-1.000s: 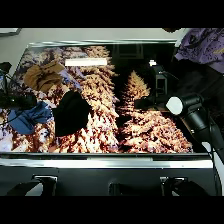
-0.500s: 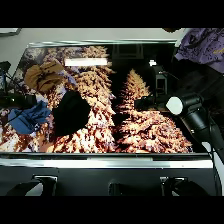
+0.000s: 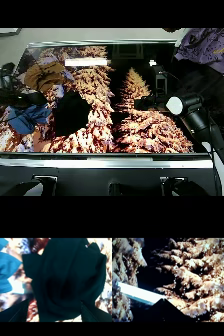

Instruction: Fold the clothes and pants, and hang the long-sleeved shirts on hangers.

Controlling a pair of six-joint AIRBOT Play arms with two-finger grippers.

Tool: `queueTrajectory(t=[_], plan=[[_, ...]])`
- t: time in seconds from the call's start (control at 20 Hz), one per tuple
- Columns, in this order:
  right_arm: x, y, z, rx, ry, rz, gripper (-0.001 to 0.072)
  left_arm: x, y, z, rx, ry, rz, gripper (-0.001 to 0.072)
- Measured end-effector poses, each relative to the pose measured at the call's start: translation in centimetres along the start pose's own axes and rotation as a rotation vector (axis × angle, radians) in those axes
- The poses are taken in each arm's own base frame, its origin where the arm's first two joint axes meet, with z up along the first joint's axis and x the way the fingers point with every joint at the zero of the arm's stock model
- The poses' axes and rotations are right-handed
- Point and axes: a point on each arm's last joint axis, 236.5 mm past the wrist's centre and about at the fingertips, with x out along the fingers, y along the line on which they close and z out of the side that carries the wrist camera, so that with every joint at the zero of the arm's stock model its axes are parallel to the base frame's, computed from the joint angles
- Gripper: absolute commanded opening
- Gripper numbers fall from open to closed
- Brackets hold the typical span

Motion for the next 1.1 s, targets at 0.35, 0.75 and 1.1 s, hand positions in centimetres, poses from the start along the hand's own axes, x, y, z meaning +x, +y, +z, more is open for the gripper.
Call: queueTrajectory(t=[0.35,0.75,1.1], plan=[[0.0,0.0,0.0,0.000,0.000,0.000,0.0031,12.1,-4.7,-2.4,0.067,0.173,-0.029,0.0720],[0.0,0.3,-0.1,0.020,0.003,0.010,0.0033,17.4,-7.1,-4.7,-0.025,0.270,-0.043,0.0020],[-0.8,-0.6,-2.3,0.009,0.102,-0.028,0.0034,9.1,-22.5,-7.6,0.042,0.329,-0.427,0.0019]])
